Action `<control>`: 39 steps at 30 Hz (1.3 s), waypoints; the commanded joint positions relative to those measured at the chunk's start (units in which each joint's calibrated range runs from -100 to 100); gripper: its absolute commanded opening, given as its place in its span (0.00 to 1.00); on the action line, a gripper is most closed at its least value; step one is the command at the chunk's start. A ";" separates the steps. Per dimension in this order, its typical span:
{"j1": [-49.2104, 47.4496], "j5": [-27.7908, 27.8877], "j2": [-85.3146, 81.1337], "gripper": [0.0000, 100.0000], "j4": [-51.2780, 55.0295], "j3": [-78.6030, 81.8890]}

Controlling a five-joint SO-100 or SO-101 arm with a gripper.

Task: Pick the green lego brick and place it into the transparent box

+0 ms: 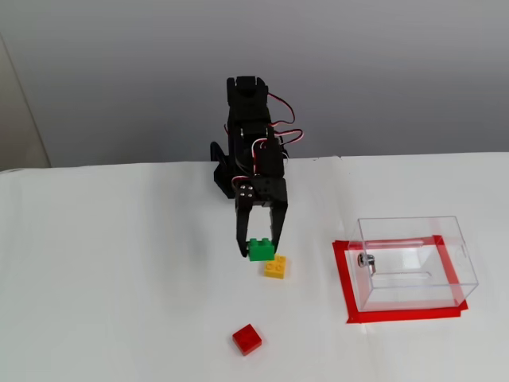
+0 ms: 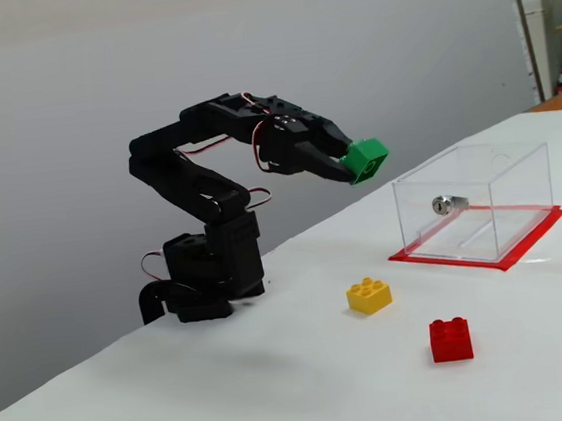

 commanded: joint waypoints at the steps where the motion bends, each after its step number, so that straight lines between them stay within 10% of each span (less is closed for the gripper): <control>1: -5.90 -0.25 -1.57 0.09 0.16 -0.48; 24: -44.06 -0.41 4.54 0.09 -0.45 -0.93; 39: -52.11 -0.46 24.82 0.10 -0.63 -14.77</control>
